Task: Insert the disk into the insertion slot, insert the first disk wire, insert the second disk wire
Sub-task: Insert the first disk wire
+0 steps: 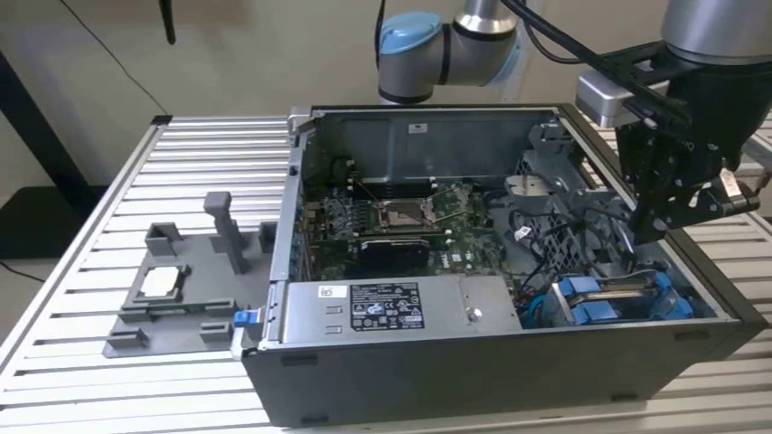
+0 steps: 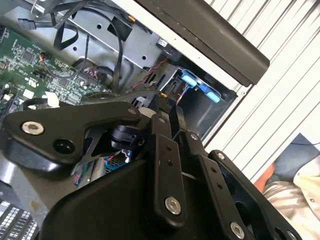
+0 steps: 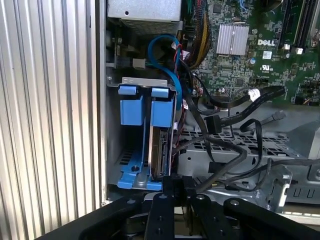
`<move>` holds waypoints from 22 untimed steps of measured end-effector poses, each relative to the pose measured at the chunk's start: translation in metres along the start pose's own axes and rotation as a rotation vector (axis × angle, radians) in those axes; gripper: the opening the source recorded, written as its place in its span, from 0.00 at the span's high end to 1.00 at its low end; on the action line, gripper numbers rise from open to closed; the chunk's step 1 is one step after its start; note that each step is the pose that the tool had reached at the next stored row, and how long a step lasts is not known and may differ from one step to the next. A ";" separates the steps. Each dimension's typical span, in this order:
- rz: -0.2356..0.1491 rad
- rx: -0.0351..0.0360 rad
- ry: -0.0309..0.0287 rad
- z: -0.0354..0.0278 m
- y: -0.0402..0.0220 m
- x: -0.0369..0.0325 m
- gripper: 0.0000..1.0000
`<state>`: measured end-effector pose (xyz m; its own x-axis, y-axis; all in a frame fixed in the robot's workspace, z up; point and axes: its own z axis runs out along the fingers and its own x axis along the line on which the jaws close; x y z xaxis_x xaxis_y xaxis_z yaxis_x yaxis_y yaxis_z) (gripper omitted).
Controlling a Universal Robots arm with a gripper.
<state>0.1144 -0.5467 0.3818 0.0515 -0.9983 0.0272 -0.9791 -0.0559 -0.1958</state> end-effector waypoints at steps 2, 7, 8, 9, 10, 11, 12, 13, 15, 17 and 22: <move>0.000 0.0000 -0.0001 0.0001 0.0000 0.0000 0.81; -0.001 -0.0503 -0.0031 0.0013 -0.0028 0.0011 0.81; -0.001 -0.0642 -0.0037 0.0016 -0.0038 0.0014 0.81; -0.001 -0.0772 -0.0046 0.0021 -0.0049 0.0018 0.81; -0.001 -0.0890 -0.0051 0.0025 -0.0059 0.0022 0.81; -0.002 -0.1014 -0.0058 0.0030 -0.0070 0.0027 0.81; -0.002 -0.1135 -0.0065 0.0035 -0.0081 0.0032 0.81; -0.002 -0.1243 -0.0070 0.0041 -0.0093 0.0037 0.81; -0.002 -0.1402 -0.0080 0.0060 -0.0129 0.0050 0.81; -0.002 -0.1489 -0.0086 0.0086 -0.0172 0.0062 0.81; -0.003 -0.1685 -0.0099 0.0153 -0.0284 0.0090 0.81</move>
<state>0.1456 -0.5543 0.3726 0.0554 -0.9983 0.0177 -0.9980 -0.0559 -0.0285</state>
